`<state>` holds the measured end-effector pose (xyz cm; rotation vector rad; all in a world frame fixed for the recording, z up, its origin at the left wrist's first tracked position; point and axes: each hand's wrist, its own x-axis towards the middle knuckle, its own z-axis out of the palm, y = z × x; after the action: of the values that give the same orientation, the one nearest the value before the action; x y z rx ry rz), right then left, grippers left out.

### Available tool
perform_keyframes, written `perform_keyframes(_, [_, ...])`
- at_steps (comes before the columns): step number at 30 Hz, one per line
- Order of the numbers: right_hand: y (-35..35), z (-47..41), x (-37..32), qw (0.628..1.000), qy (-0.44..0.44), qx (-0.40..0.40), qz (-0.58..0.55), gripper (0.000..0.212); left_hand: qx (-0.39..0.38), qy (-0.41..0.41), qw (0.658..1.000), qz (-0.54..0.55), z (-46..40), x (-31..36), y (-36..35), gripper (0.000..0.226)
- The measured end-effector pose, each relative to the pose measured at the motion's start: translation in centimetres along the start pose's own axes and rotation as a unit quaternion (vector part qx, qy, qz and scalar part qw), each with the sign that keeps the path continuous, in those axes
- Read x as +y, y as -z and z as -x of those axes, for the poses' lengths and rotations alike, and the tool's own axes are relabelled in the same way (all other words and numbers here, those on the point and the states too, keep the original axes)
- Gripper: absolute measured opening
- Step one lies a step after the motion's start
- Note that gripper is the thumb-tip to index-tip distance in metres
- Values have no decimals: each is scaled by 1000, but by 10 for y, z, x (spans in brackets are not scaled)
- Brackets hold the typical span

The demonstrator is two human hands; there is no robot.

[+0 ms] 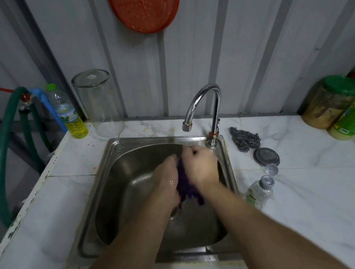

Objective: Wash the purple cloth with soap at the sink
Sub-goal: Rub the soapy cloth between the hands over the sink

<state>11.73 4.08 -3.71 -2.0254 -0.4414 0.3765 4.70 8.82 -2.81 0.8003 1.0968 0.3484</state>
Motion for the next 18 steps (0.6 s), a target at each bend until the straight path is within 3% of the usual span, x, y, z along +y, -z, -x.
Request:
perform_keyframes(2, [6,-17,6,996,-82,-41,-18,41,5,-17,1000,-21,2,-3,-5,27])
perform_keyframes(4, [4,-12,11,992,-110,-48,-48,51,7,-20,1000,-14,4,0,-4,27])
perform_keyframes(8, [2,26,1,960,-168,-40,-222,47,44,-52,997,40,-2,16,0,31])
perform_keyframes(10, [2,46,-1,969,-78,1,-236,32,78,-97,992,21,-6,22,2,36])
perform_keyframes(12, [2,66,-1,985,97,33,-139,30,86,-139,986,-28,-12,24,6,41])
perform_keyframes(14, [2,80,0,970,241,34,-29,36,30,-130,991,-13,-13,22,13,45])
perform_keyframes(16, [2,74,-7,963,264,45,11,41,-33,-74,997,0,-14,16,15,49])
perform_keyframes(18, [1,49,-10,981,181,69,23,49,-13,-48,999,16,-11,8,8,43])
